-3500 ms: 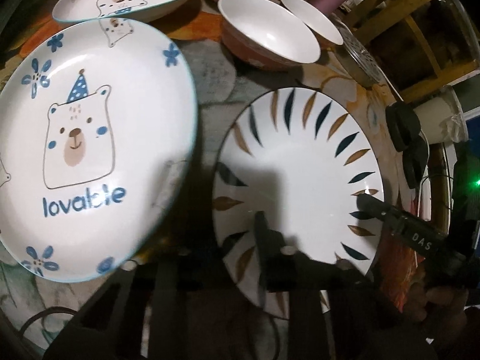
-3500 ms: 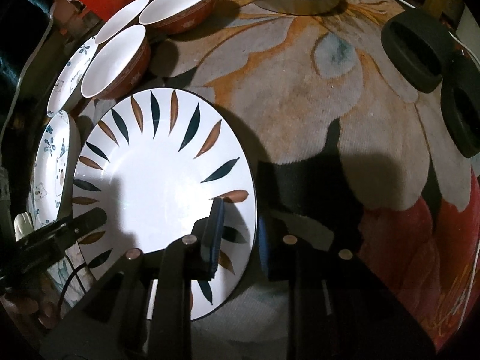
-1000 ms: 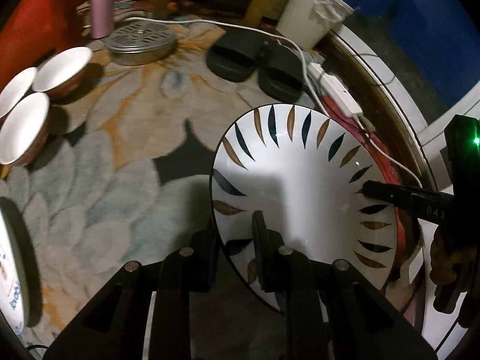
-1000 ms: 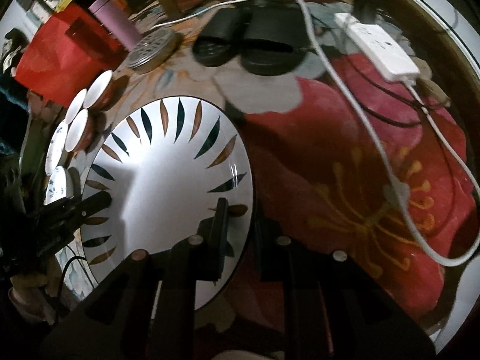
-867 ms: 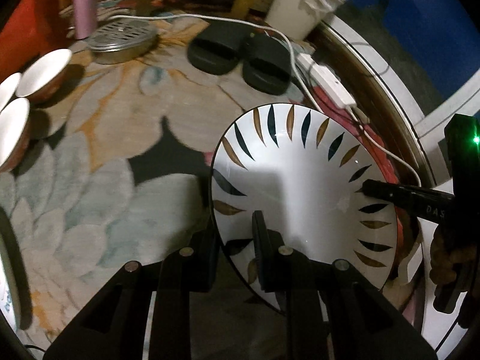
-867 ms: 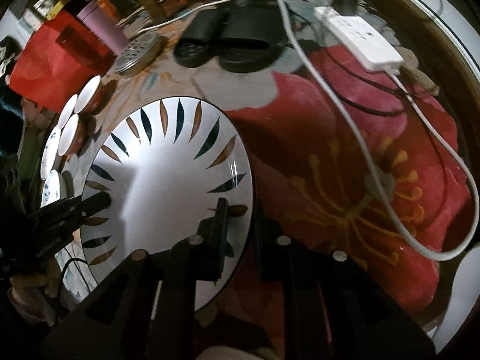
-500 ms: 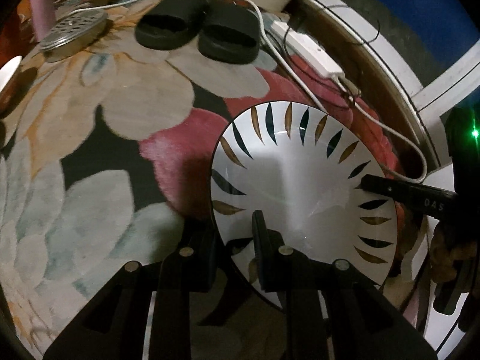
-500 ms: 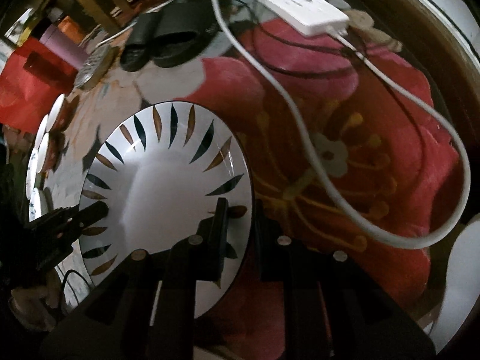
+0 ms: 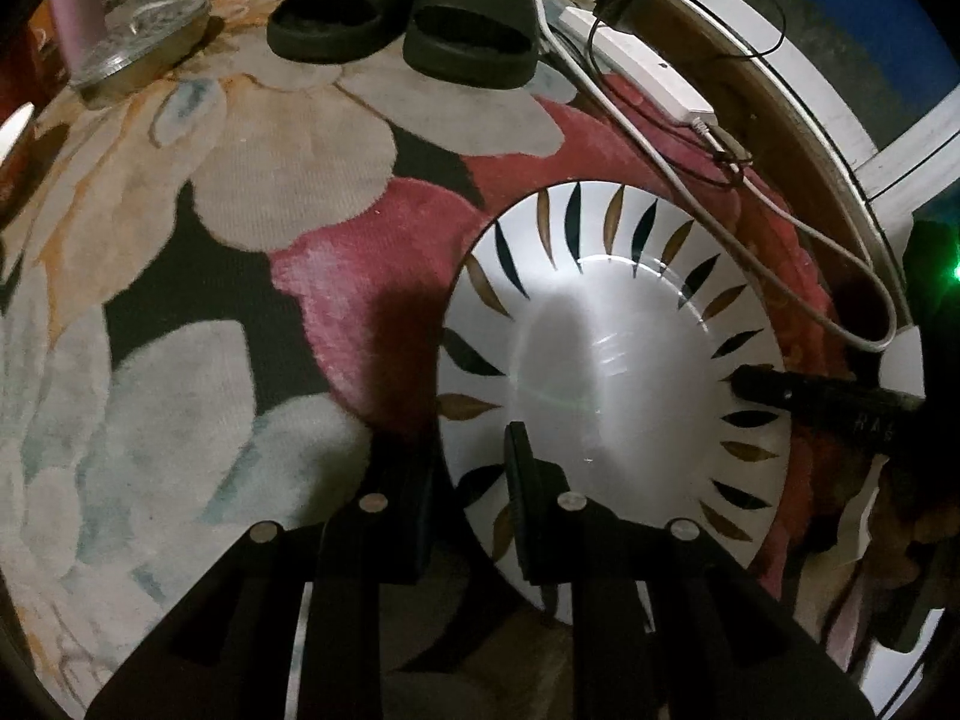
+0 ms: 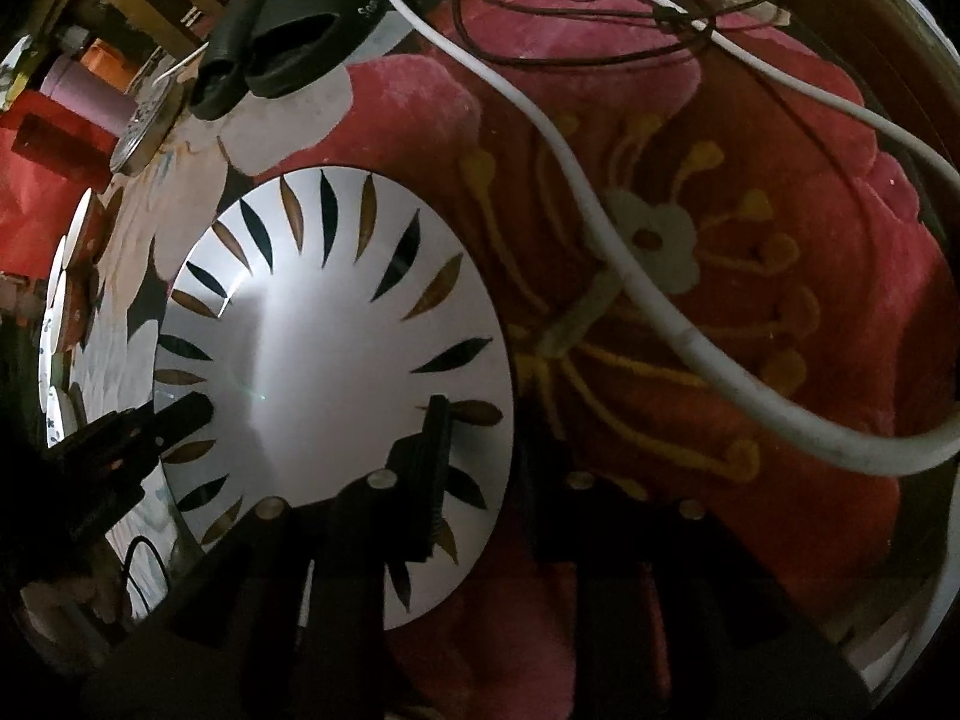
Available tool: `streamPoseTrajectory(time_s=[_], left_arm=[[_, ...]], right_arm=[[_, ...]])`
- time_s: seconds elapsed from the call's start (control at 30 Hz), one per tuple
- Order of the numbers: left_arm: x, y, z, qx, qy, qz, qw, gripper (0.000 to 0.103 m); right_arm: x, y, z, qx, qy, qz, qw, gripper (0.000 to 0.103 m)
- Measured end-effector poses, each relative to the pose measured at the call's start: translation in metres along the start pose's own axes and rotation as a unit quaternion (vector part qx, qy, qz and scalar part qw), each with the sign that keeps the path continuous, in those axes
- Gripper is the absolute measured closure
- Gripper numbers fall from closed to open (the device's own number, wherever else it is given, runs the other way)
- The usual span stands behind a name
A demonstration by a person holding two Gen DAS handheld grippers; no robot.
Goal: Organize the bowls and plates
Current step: 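Lower the leaf-pattern plate onto the cloth near the power strip and open both tools, then move both tools back to the large bear plate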
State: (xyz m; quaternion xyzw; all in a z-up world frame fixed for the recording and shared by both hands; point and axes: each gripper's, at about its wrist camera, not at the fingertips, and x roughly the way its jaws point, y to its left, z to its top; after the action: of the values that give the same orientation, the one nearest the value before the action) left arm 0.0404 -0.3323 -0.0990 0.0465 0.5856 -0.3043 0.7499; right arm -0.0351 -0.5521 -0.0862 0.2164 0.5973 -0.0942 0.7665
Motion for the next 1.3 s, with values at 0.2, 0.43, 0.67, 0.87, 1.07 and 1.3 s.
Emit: streamPoseTrajectory(time_s=[0.2,0.43,0.67,0.87,1.07,1.3], left_arm=[[-0.012,0.012,-0.005,-0.023,0.002,0.000,0.9997,0.078],[-0.036,0.027,-0.010,-0.037,-0.017,0.011,0.9991,0.063],[-0.057,0.059,-0.005,-0.074,-0.029,-0.010,0.9968,0.028],[-0.077,0.080,-0.008,-0.076,-0.048,0.004,0.9959,0.010],[-0.087,0.106,-0.017,-0.093,-0.048,0.022,0.9943,0.010],[-0.091,0.134,-0.035,-0.103,-0.036,0.043,0.9931,0.010]], right_arm=[[-0.002,0.010,0.003,0.018,0.004,-0.014,1.000,0.052],[-0.028,0.038,0.004,-0.008,-0.063,-0.065,0.996,0.012],[-0.031,0.077,0.011,-0.034,-0.091,-0.044,0.994,0.000],[-0.028,0.115,0.010,-0.070,-0.093,-0.041,0.992,0.000],[-0.023,0.147,0.008,-0.082,-0.088,-0.022,0.992,0.000],[-0.015,0.179,0.004,-0.104,-0.084,-0.008,0.991,0.000]])
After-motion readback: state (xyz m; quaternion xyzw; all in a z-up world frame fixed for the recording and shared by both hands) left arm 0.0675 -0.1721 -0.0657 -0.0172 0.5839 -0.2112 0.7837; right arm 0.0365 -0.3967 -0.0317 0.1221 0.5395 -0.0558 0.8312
